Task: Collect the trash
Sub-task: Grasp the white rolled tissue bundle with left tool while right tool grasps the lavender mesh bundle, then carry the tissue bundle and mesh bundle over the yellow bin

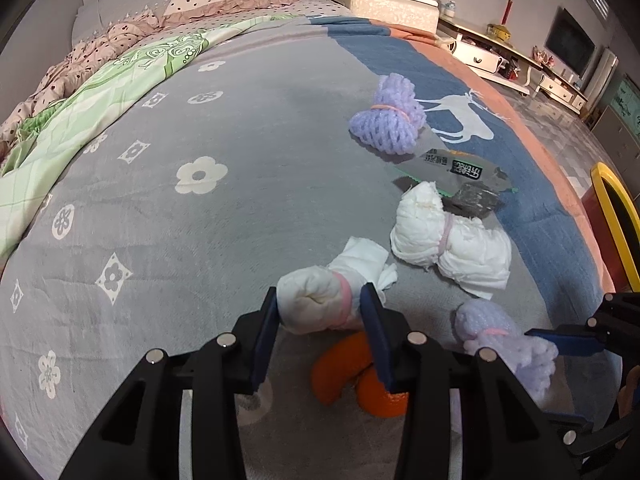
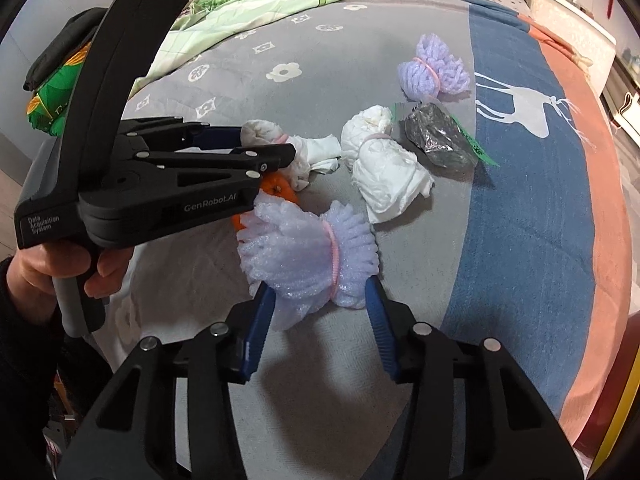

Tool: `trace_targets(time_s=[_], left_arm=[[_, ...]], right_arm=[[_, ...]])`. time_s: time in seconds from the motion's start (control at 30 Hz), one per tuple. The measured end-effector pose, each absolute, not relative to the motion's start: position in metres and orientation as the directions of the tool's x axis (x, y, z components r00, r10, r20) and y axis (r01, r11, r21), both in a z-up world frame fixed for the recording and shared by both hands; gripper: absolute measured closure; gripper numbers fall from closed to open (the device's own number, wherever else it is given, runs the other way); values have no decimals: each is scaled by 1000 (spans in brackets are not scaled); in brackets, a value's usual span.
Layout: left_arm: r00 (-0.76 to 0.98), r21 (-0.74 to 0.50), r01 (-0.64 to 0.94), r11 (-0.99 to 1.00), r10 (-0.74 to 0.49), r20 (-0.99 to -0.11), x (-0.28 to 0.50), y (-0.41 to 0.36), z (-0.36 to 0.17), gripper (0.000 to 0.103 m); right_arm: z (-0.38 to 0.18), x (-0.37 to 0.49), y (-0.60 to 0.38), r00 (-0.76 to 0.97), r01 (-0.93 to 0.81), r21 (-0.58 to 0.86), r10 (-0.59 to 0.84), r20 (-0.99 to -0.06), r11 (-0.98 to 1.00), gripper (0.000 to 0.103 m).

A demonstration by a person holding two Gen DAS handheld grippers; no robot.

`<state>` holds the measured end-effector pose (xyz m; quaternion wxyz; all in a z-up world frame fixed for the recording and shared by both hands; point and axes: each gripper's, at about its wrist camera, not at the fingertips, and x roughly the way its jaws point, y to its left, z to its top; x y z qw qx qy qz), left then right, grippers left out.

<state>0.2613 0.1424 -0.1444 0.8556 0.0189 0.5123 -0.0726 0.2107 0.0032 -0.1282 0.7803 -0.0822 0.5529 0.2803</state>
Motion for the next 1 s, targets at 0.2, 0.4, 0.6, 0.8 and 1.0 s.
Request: trace_targets(time_s=[0.2,0.4,0.6,0.8,1.0], left_arm=[[483,12,139,990,-57,-874,261,133,-147,69],[484,0,125,992,-60,-873,262,136,-143,71],[488,-19,112,994,-71,-870,261,140,-136,71],[498,-49,85,995,-86,-863,260,147,-124,72],[510,-75,61,995,-96,-855,256,155,-111,72]], right_arm=[[-130,203,1,271,-536,146,333,-903,832,80],[-125,198,0,286,-549,146,349,-893,823,94],[-114,198,-10,308,-532,162,369,-877,831,94],[-99,198,-27,333,-519,165,376,-865,839,94],[-79,193,-49,365,-494,180,391,-845,851,94]])
